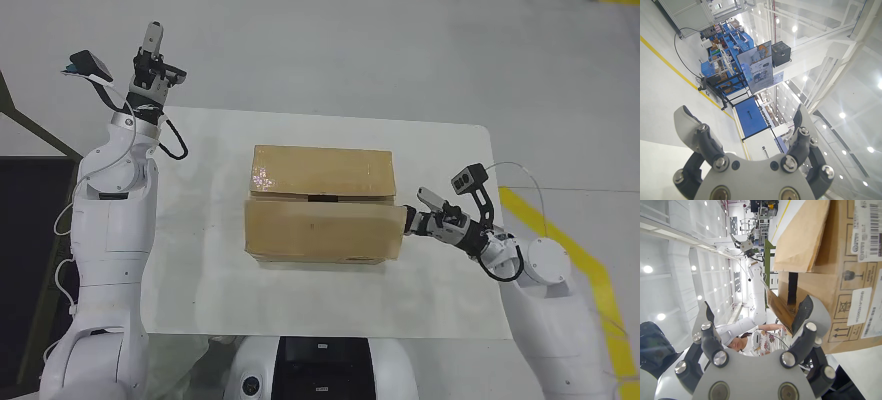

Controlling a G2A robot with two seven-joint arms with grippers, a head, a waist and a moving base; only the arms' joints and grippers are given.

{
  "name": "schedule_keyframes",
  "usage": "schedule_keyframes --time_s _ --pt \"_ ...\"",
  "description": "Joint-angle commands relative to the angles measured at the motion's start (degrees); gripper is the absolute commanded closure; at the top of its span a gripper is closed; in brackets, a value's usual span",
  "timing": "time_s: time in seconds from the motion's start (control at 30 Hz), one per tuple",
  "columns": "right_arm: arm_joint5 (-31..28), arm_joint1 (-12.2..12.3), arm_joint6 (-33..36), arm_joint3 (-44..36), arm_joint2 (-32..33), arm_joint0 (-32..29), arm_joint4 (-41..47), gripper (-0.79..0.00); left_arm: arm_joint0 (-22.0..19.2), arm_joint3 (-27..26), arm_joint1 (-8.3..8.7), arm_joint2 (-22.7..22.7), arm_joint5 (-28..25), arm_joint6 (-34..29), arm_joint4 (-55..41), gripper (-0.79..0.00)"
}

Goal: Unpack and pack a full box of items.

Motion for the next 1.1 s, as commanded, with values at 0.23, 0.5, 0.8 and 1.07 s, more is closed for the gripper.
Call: schedule_keyframes --time_s 0.23,0.5,0.8,1.07 --pt "-0.43 0.55 3.89 -3.63 0.62 -1.57 1.69 -0.785 0.00 0.00 0.00 0.00 0.00 0.00 0.00 -0.785" --pt "-0.08 1.35 5.38 -10.47 2.48 -5.55 -0.52 -0.785 0.00 0.00 0.00 0.00 0.00 0.00 0.00 -0.785" --pt "-0.07 2.21 8.06 -17.48 4.10 -10.37 -2.29 -0.785 0.00 0.00 0.00 0.00 0.00 0.00 0.00 -0.785" --pt "1.65 2.85 9.13 -19.34 3.32 -13.15 -5.82 -0.785 0.00 0.00 0.00 0.00 0.00 0.00 0.00 -0.785"
